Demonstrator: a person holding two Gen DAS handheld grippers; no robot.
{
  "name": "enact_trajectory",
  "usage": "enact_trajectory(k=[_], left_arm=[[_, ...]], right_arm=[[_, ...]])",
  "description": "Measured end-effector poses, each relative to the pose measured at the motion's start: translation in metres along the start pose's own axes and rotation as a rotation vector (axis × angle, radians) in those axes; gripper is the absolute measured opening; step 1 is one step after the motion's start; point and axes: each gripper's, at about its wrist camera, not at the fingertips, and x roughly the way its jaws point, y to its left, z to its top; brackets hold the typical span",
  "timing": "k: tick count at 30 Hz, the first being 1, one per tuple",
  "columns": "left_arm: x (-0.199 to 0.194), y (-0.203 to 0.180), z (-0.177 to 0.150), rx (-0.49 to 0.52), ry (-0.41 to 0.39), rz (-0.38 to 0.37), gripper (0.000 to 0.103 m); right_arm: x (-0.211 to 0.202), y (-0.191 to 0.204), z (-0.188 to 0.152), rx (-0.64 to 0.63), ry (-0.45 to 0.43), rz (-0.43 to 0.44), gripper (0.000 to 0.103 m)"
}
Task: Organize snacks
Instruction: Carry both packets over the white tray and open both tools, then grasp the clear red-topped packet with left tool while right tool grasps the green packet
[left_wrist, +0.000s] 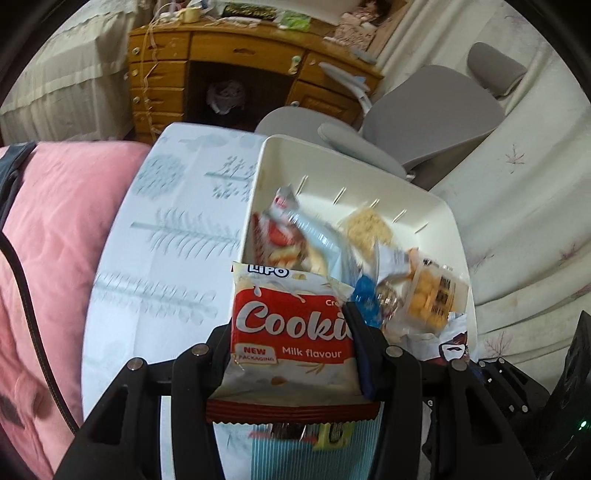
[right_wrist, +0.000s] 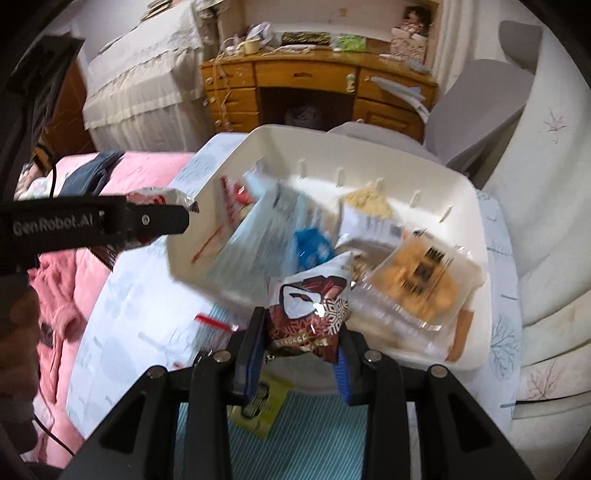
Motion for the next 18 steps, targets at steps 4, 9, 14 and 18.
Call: enact_trajectory(k=[4,9,14,18], left_arm=[[0.016,-0.002,0.003,0.037,-0.029,-0.043,0.048],[0.034,-0.002,0.002,0.030,-0.009,-0.111,0.059],[0.027,-0.001,0.000,0.027,-0.031,-0.166,0.077],[0.015,0.011,-0.006,-0.024,-0.049,-0.176,0.081]], right_arm=[[0.007,-0.010,0.009,0.042,-0.016,-0.019,0.035],[0.019,-0.017,0.014,0.096,-0.009,-0.059,0.058],[0.014,-0.023,0.008,0.153,-0.039,-0.072,0.064],[0.010,-0.025,0.000,0.195,-0.041,-0.066,0.066]])
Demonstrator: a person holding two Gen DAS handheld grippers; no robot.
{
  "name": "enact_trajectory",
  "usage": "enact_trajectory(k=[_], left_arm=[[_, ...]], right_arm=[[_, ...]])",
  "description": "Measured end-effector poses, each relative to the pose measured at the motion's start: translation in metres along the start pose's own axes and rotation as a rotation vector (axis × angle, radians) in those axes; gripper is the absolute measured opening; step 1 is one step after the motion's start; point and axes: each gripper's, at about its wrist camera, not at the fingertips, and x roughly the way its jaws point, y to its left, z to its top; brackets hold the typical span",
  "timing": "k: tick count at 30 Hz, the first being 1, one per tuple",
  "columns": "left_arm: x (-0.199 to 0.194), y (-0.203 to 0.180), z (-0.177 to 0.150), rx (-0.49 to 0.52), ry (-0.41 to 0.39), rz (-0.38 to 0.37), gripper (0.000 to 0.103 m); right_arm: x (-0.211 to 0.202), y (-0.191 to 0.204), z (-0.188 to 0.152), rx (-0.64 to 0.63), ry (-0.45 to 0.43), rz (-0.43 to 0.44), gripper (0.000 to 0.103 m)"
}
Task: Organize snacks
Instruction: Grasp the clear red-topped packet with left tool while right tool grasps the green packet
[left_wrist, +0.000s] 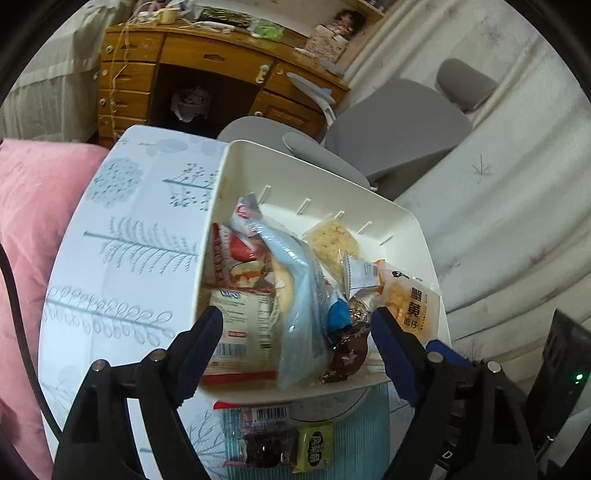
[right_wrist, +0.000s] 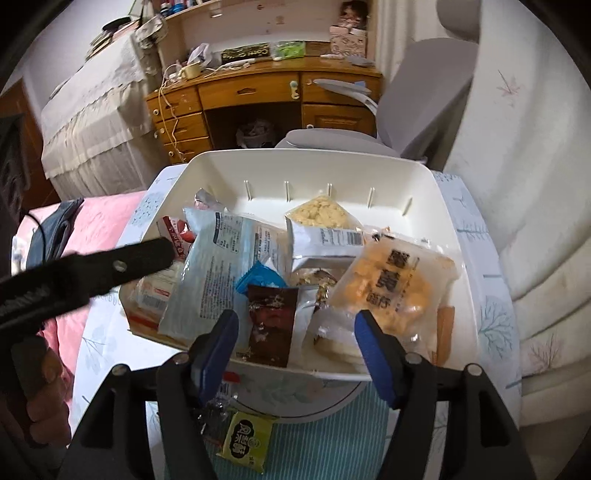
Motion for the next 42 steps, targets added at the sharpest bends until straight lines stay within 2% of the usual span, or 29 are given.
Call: enact_trajectory(k=[5,11,21,27,36,42], left_arm=[[-0.014,0.015,-0.007,-0.060,-0.005,0.002,0.081],[-0.024,0.027,-0.020,-0.073,0.015,0.041,0.081],[-0.017,0.033,-0.048,0.004,0.147,0.111,0.081],[-0.002,0.037,-0.060,0.041,0.261,0.157,0.081],[0.032,0.033,-0.085,0.021,0.436,0.164,0.081],[0.051,0.027,-0.100,0.003,0.509,0.177,0.081]], right_arm=[[-0.006,0.001,-0.013,0.029,0.004,0.024,0.066],[-0.009,-0.001,-0.033,0.072,0.026,0.064,0.066],[0.006,0.002,-0.083,0.173,0.135,0.098,0.066],[0.016,0.014,-0.104,0.173,0.184,0.113,0.066],[0.035,0.027,-0.120,0.119,0.214,0.094,0.066],[0.044,0.027,-0.124,0.136,0.227,0.092,0.056]])
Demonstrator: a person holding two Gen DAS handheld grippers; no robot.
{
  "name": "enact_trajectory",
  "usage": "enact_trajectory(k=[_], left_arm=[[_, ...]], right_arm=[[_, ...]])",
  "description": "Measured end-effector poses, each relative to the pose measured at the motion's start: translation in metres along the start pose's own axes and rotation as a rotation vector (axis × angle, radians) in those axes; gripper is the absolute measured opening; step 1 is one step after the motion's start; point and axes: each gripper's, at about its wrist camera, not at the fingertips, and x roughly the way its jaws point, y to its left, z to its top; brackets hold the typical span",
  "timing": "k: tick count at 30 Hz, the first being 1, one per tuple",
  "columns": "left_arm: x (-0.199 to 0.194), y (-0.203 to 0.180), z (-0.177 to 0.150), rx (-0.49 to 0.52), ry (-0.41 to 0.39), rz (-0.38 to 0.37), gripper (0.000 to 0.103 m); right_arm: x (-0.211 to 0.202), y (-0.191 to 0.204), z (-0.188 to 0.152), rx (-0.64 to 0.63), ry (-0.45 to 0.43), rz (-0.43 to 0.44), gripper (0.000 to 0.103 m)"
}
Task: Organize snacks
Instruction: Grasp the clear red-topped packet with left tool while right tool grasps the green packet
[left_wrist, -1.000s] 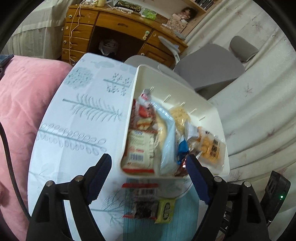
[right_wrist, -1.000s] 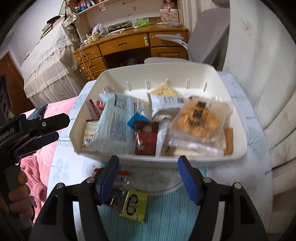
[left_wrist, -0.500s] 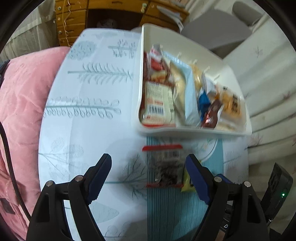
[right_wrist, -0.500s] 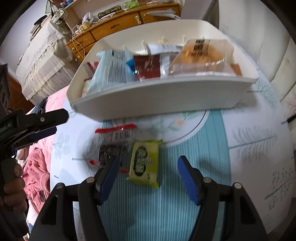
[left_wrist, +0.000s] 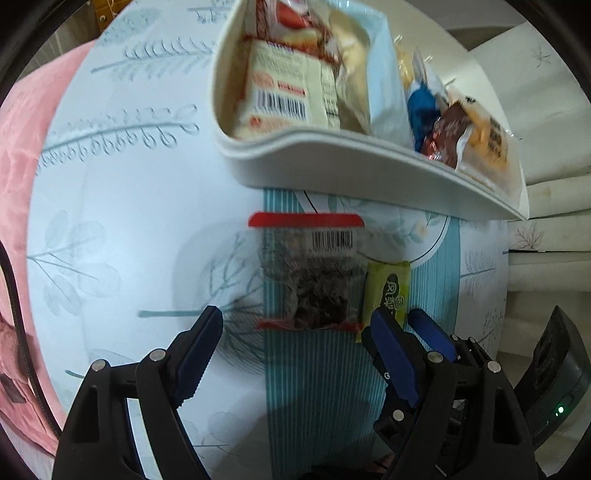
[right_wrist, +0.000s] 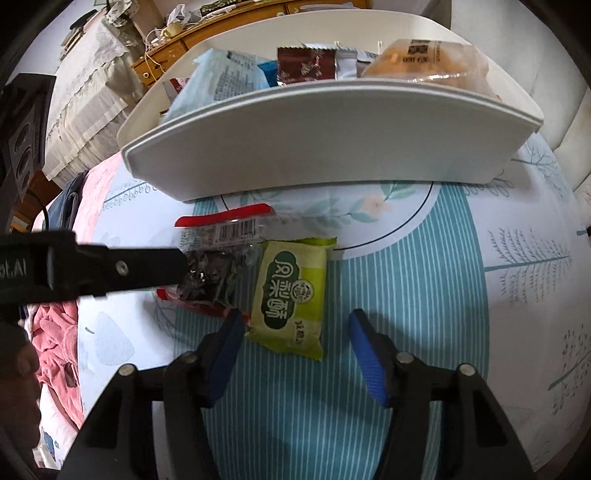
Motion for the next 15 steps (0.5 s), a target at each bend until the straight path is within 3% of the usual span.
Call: enact_trajectory(k=[8,12,15], left_arm=[[0.021,-0.014,0.005,-0.002,0.030,0.049,0.081],[0.030,-0.023,0.005,-0.007,0.048,0.067,0.074],[0.032,-0.029,0.004,-0.001,0.035,0.084,0.068]], right_arm=[[0.003,0.002,0.002,-0.027,0.005,0.010,0.054],[0.003,0.000,0.003,-0.035,0.007,0.000,0.041],[0.002,-0.005,0.004,-0.034,0.018,0.015,0.040]])
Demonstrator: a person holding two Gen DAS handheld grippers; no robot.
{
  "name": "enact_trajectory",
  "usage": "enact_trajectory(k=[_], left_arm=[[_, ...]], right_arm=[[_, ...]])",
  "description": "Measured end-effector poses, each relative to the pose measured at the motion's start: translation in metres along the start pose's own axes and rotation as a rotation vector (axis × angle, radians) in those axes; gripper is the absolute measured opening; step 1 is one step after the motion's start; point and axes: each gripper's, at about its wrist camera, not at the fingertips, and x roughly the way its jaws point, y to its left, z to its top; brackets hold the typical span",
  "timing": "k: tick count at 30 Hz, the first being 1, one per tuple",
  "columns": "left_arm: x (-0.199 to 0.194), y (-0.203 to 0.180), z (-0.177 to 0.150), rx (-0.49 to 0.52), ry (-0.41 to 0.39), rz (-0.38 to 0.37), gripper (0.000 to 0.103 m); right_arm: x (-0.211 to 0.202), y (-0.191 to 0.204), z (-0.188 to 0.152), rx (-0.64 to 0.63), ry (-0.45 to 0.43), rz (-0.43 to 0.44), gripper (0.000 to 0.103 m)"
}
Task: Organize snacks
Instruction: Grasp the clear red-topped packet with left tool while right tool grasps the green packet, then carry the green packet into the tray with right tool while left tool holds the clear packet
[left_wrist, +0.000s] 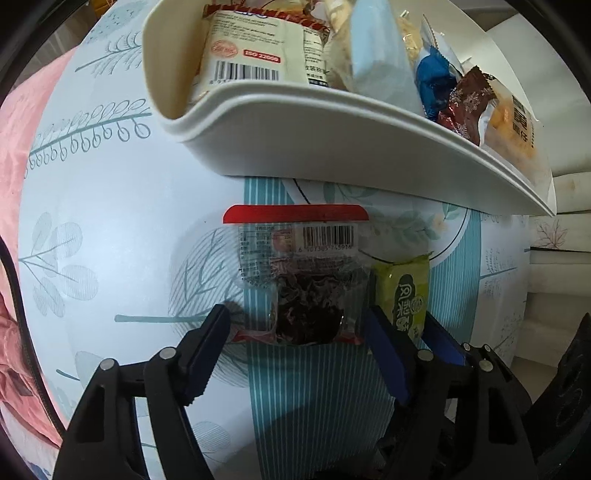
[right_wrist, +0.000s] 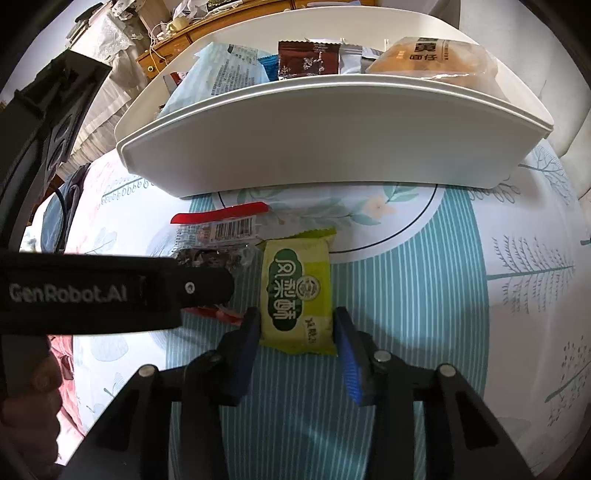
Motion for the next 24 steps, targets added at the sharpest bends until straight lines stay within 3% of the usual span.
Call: enact_trajectory(k=[11,12,16,24], left_arm=[[-0.002,0.009,-0.001,-0.079,0.041,-0.066,0.055],[-0.003,0.010,-0.001,-0.088,0.042,-0.068,0.037],[-0.014,0.023,-0.003,-0.138,0.053,-0.116,0.026],[-0.021,0.035,-0.001,-0.167,0.066,-0.104,0.024]], right_arm=[[-0.009,-0.010,0.006,-0.031,0.066,0.005,0.038],[-0.010,-0.007,0.008,-0.040,0.069,0.004,0.038],[-0.019,-0.006,0.012,-0.071,0.084,0.022,0.038],[-0.041,-0.003,0.016,-0.140,0.079,0.044,0.038]])
